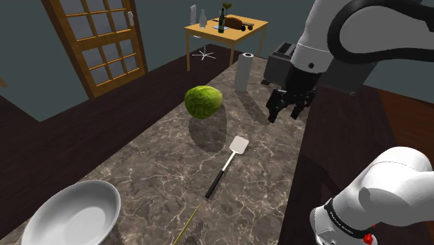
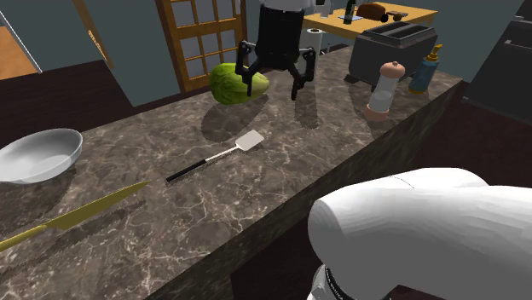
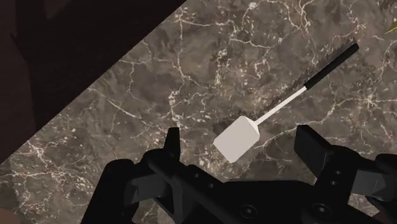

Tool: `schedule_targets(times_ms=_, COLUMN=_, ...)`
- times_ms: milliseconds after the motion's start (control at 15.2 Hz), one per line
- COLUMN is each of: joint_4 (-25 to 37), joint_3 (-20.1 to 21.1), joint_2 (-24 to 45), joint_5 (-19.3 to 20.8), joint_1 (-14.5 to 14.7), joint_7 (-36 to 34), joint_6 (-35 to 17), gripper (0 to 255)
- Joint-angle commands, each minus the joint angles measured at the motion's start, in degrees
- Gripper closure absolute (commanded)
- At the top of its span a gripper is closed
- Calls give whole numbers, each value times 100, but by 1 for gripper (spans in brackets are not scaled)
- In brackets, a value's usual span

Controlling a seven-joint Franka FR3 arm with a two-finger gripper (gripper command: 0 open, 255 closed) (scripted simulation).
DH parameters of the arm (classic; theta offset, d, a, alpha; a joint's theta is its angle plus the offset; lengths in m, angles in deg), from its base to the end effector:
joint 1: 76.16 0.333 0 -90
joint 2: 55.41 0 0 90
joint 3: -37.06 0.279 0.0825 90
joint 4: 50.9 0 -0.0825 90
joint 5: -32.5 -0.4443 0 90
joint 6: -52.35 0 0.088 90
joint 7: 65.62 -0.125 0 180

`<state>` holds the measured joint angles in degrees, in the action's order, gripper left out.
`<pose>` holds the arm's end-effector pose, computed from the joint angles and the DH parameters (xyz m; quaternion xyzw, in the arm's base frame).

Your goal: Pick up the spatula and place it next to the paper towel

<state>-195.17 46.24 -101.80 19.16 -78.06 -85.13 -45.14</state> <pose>0.3903 0.0734 0.4769 -0.9875 0.1468 0.0174 0.0550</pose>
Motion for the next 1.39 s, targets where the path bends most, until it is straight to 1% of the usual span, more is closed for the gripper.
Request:
schedule_targets(times_ms=0, joint_4=-234, joint_3=366, joint_2=-18, joint_5=-244, joint_1=-86, joint_7=-758, joint_6=-268, gripper=0)
schedule_targets(times_ms=264, joint_4=-414, joint_3=1171, joint_2=318, joint_5=-715, joint_1=-263, joint_7=-2200, joint_6=-890, gripper=0)
schedule_targets(times_ms=528, joint_4=-382, joint_3=2004, joint_2=925, joint_5=-1060, joint_1=-548, joint_7=-3640, joint_6=-1578, gripper=0)
schedule_targets(times_ms=726, joint_4=-237, joint_3=2646, joint_2=1533, joint_5=-1165, joint_1=-874, joint_7=-4744, joint_6=-2121, gripper=0)
schedule_targets(times_ms=924, joint_4=-9, joint_3=3308, joint_2=2257, joint_5=-1061, joint_1=-1316, joint_7=-5914, joint_6=-2675, gripper=0)
schedule_targets(times_ms=990, joint_4=48, joint_3=3452, joint_2=2430, joint_5=-1001, joint_1=-1424, joint_7=-6182, joint_6=-2795, gripper=0)
schedule_targets(times_ms=1320, joint_4=-139, joint_3=3648, joint_2=2736, joint_5=-953, joint_1=-1487, joint_7=-6255, joint_6=-3277, gripper=0)
